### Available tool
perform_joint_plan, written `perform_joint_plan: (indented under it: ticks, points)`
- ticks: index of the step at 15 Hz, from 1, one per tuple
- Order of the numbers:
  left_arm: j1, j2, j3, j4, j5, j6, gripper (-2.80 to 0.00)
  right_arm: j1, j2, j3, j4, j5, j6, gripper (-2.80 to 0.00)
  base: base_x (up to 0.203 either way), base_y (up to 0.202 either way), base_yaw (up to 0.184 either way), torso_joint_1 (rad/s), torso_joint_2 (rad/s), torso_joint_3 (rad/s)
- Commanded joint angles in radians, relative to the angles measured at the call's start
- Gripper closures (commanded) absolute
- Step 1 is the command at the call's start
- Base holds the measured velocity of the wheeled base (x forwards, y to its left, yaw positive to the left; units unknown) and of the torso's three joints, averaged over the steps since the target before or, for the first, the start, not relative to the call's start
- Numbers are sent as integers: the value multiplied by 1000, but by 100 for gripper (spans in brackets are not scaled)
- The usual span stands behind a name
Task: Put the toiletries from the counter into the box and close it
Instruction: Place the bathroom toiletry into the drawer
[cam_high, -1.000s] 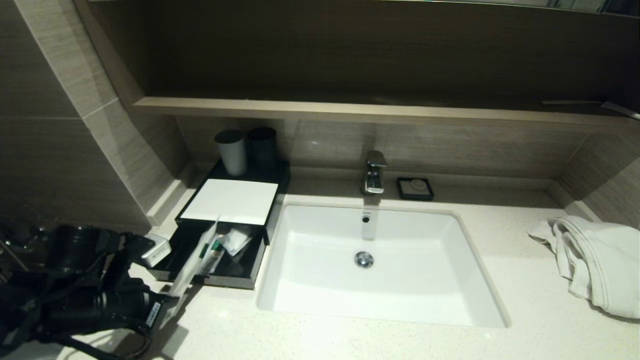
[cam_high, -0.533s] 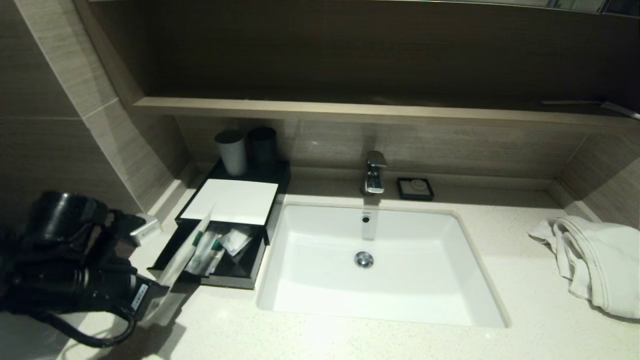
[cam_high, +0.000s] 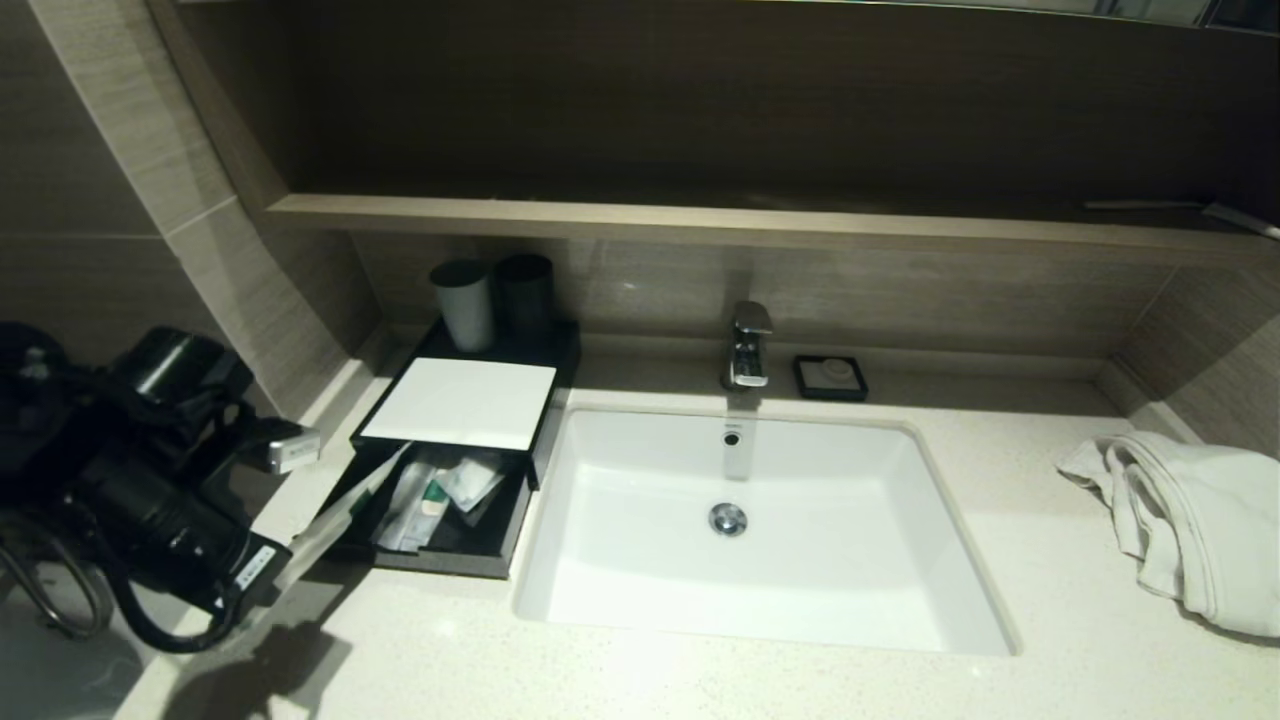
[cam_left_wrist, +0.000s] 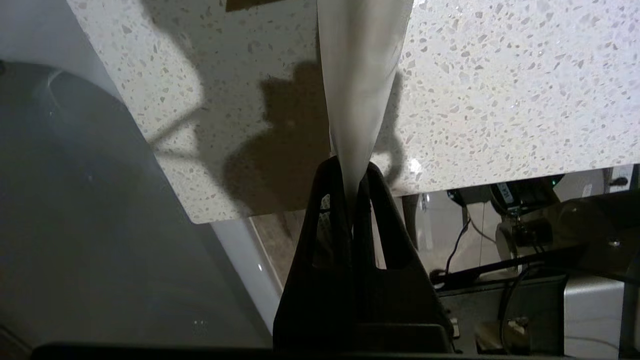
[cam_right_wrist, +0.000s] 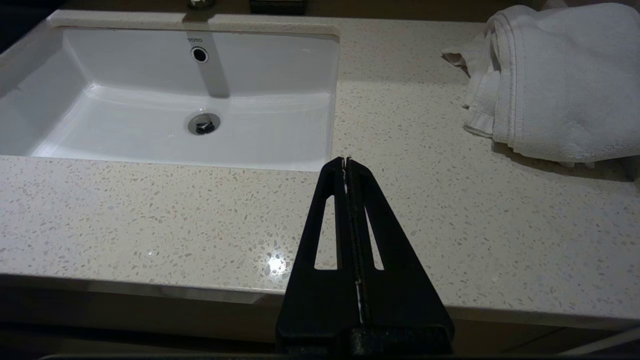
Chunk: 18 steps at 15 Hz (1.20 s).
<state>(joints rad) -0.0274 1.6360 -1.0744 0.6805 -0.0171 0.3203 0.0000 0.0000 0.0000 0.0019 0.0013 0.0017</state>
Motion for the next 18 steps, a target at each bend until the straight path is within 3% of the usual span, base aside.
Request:
perform_joint_plan:
  ticks: [1,6,11,18]
  points:
    - [0,61,-68,57,3,6,0,0,0,0,0,0,0,0,0,0,0,0,0,0]
    - [0,114,-238,197,7,10,0,0,0,0,0,0,0,0,0,0,0,0,0,0]
    - [-3,221,-433,393,74,16,0,0,0,0,0,0,0,0,0,0,0,0,0,0]
    - [-8,294,-480,433,129,14,0,0,0,0,0,1,0,0,0,0,0,0,0,0]
